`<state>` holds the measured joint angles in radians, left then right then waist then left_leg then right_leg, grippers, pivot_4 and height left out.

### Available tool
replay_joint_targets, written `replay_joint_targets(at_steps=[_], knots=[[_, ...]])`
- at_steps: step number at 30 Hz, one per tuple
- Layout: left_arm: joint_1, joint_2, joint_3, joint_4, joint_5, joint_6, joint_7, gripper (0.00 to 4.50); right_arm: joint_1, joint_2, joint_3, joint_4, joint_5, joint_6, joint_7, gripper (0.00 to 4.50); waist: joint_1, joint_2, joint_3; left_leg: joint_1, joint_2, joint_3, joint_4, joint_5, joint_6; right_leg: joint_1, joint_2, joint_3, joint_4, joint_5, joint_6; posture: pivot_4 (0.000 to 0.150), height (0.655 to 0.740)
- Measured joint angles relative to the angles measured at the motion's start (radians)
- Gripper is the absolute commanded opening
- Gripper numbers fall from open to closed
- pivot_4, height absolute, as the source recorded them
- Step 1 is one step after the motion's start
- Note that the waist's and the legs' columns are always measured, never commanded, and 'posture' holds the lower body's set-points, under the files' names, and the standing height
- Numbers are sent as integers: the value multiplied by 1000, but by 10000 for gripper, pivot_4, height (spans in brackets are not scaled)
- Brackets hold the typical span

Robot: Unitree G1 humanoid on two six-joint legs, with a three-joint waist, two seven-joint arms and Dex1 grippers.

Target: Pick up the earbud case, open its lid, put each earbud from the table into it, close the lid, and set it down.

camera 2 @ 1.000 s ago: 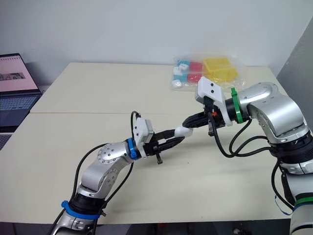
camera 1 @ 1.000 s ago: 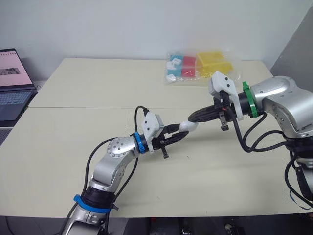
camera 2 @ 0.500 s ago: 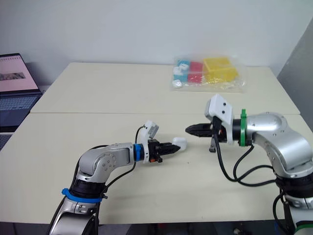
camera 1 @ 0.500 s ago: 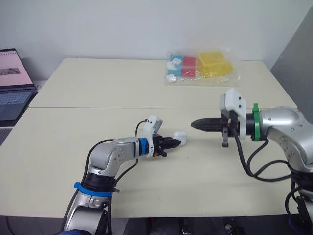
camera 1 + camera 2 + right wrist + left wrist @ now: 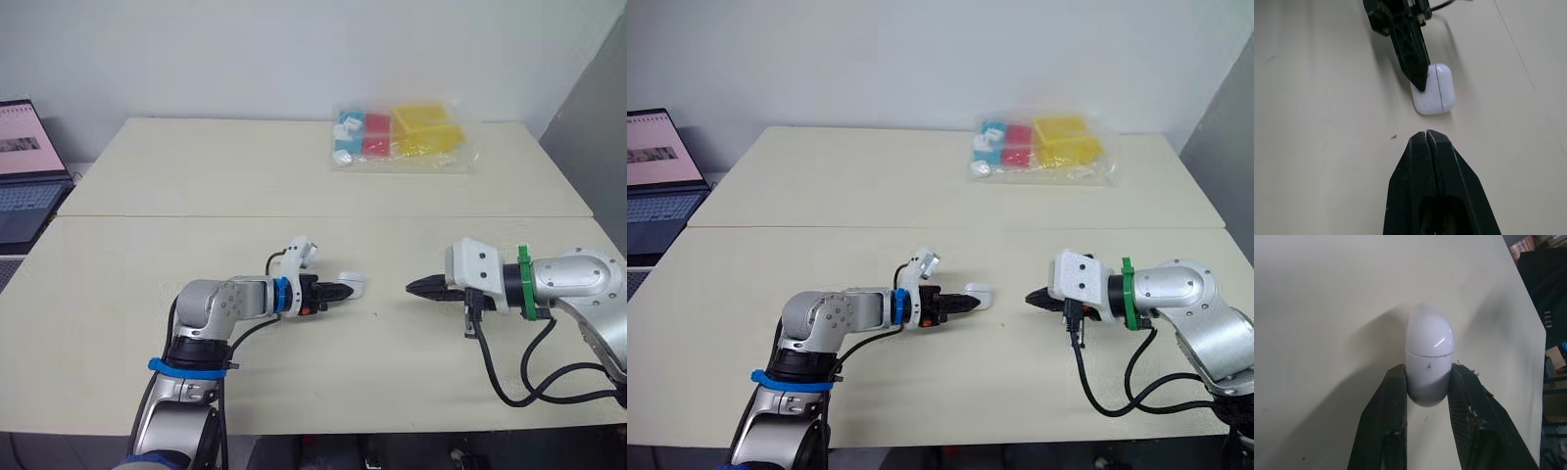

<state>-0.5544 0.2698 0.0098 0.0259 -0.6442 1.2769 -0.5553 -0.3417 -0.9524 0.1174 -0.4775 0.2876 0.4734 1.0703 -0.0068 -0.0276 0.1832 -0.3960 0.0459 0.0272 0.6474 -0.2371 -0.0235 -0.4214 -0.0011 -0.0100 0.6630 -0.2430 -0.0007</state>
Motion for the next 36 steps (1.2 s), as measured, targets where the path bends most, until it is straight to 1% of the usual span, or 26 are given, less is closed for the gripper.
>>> replay_joint_targets(at_steps=[2, 3, 4, 7, 8, 10, 12, 13, 16, 19, 20, 21, 23, 24, 26, 29, 34, 36], knots=[[-1, 0, 2, 7, -1, -2, -1, 7877, 1, 0, 5, 6, -10, -18, 2, 0, 0, 0, 0, 0, 0, -1, 0, 0, 0, 0, 0, -1, 0, 0, 0, 1500, 7400], [-1, 0, 5, 12, -2, -1, -1, 15135, 1, 0, 5, 10, -13, -26, 3, 0, 0, 0, 0, 1, 0, -1, 0, 0, 0, 0, 0, -1, 1, 0, 0, 1500, 7400], [-1, 1, 5, 15, 0, -1, 4, 17458, 1, 1, 5, 11, -13, -28, 4, 0, 0, 0, 0, 1, 0, -1, 0, 0, 0, 0, 0, 0, 1, 0, 0, 1500, 7400], [-1, 12, 10, 22, -5, -1, -2, 26867, 1, 1, 5, 13, -13, -29, 11, 0, 0, 0, 0, 1, 0, 0, 0, 0, 0, 0, 0, 0, 1, 0, 0, 1500, 7400], [-1, 12, 13, 21, -11, 0, -5, 29286, 1, 1, 5, 13, -13, -29, 12, 0, -1, 0, 0, 1, 0, 0, 0, 0, 0, 0, 0, 0, 1, 0, 0, 1500, 7400], [-2, 15, 16, 19, -19, 0, -11, 36151, 0, 3, 5, 14, -13, -29, 15, 0, -1, 0, 0, 2, 0, 0, 0, 0, 0, 1, 0, 0, 1, 0, 0, 1500, 7400], [-2, 50, 11, 9, -25, 0, -35, 42480, -3, 5, 5, 15, -10, -28, 18, 0, -3, 0, 0, 2, 0, 0, 0, 0, 0, 1, 0, 0, 1, 0, 0, 1500, 7400], [0, 94, 2, -5, -27, -3, -55, 44703, -4, 6, 3, 17, -8, -26, 19, 0, -9, 0, 0, 4, 1, 0, 0, 0, 0, 1, 0, 0, 2, 0, 0, 1500, 7400], [19, 192, -10, -40, -16, -21, -86, 44703, -6, 9, 0, 24, 4, -26, 20, 0, -22, 0, 0, 6, 1, -1, -2, 0, 0, 1, 0, 1, 3, 0, -1, 1500, 7400], [86, 320, -75, -134, 15, -106, -157, 44703, -7, 12, -14, 30, 14, -27, 23, 0, -27, 0, 0, 6, 2, -1, -3, 0, 0, 1, 0, 2, 2, 0, -1, 1500, 7400], [117, 373, -110, -172, 44, -169, -191, 44703, -7, 10, -20, 31, 29, -23, 32, 0, -27, 0, 0, 5, 2, 0, -3, 0, 0, 1, 0, 2, 2, -1, -2, 1500, 7400], [148, 421, -132, -200, 74, -234, -228, 44925, -5, 6, -23, 34, 41, -20, 42, 1683, -26, 0, 0, 5, 2, 0, -3, 0, 0, 1, 0, 2, 1, -1, -2, 1500, 7400], [227, 530, -167, -237, 154, -422, -323, 45000, 0, 2, -33, 42, 48, -21, 47, 5673, -25, 0, 0, 5, 2, 0, -4, 0, -1, 0, -2, 2, 1, -2, -3, 1500, 7400], [250, 558, -167, -235, 185, -487, -355, 45000, 2, 1, -41, 51, 48, -21, 47, 8774, -23, 0, 0, 4, 2, 1, -3, 0, -1, 0, -2, 2, 1, -2, -3, 1500, 7400], [271, 573, -157, -229, 213, -606, -405, 45000, 2, 1, -52, 58, 50, -22, 44, 16063, -16, 0, 0, 2, 1, 1, -2, 0, 0, -1, -3, 0, 1, -2, -3, 1500, 7400], [313, 579, -70, -250, 210, -793, -487, 45000, 16, 4, -96, 50, 80, -19, 40, 27334, 0, 0, 0, 0, 1, 1, -2, 0, 0, -1, -4, 0, -1, -1, -3, 1500, 7400], [372, 611, 42, -297, 207, -893, -520, 45000, 81, -9, -185, 24, 127, -37, 46, 44798, 6, 0, 0, -1, 1, 2, -2, 0, 0, -2, -4, 0, -2, -2, -2, 1500, 7400], [398, 618, 60, -307, 212, -893, -511, 45000, 109, -9, -219, 22, 130, -70, 52, 44798, 6, 0, 0, -1, 1, 1, -2, 0, 0, -2, -4, 0, -3, -2, -1, 1500, 7400]])
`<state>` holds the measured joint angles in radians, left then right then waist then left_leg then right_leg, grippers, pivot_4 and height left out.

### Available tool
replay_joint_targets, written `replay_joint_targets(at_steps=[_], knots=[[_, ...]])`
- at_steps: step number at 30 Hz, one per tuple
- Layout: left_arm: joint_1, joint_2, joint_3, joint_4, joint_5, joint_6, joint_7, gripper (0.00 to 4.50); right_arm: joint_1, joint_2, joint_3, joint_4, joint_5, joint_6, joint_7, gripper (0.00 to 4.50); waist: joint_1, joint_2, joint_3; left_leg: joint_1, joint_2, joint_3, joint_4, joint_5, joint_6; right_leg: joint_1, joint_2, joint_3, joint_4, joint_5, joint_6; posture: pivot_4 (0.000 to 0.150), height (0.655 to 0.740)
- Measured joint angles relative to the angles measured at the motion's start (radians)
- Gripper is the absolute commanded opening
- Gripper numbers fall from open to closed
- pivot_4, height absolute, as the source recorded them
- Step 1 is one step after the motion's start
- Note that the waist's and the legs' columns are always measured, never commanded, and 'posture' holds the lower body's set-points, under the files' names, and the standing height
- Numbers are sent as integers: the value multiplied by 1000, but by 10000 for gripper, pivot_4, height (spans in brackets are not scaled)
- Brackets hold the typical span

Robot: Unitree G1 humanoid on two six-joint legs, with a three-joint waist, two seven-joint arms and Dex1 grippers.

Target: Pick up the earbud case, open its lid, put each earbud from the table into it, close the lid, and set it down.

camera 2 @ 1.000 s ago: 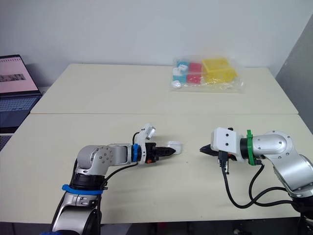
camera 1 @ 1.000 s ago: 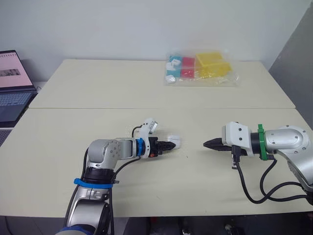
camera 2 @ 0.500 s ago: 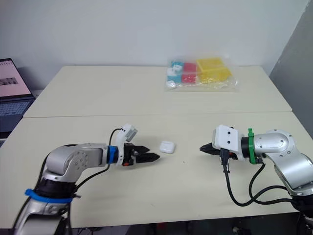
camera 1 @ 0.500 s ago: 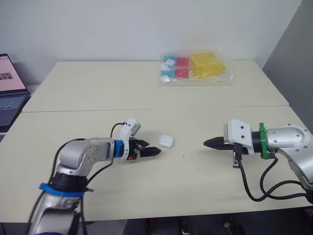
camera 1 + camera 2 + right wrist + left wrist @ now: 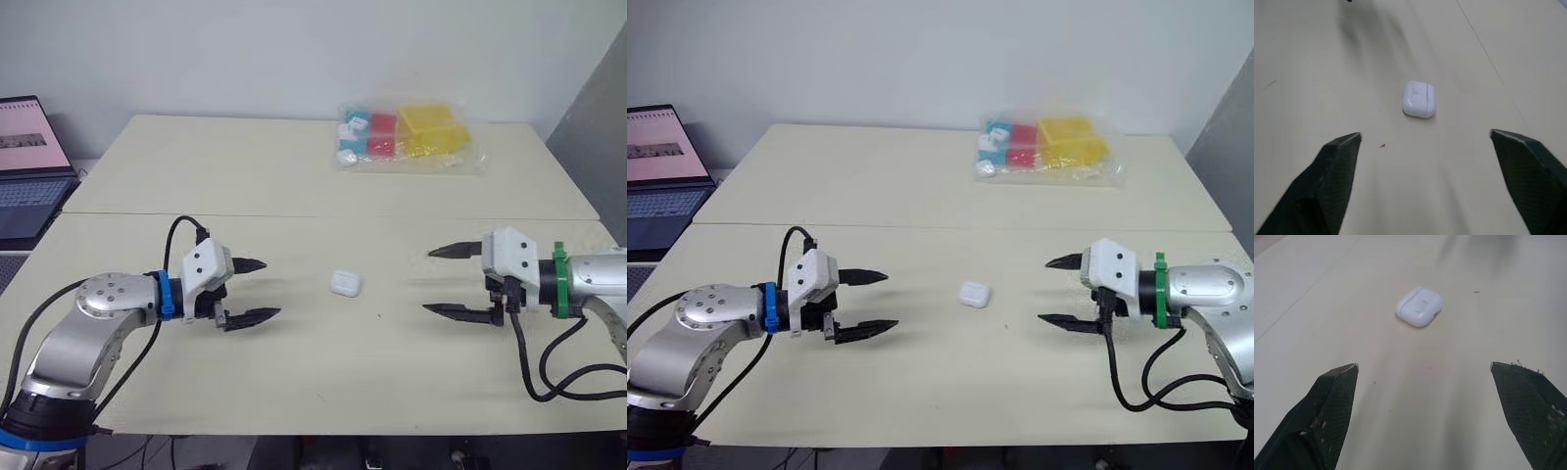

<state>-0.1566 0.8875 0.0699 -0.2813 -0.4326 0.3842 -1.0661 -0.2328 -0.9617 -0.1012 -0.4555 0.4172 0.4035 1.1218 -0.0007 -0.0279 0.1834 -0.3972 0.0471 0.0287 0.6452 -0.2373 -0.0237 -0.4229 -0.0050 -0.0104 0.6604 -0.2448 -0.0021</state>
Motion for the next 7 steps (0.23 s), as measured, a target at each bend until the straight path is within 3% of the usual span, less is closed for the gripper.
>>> replay_joint_targets(at_steps=[7], knots=[[48, 18, 36, -8, 36, -47, 12, 45000, 52, 0, -38, 2, 15, -50, 20, 44798, 0, 0, 0, 2, 0, 0, 0, 0, 0, 1, 0, 0, 2, 0, 0, 1500, 7400]])
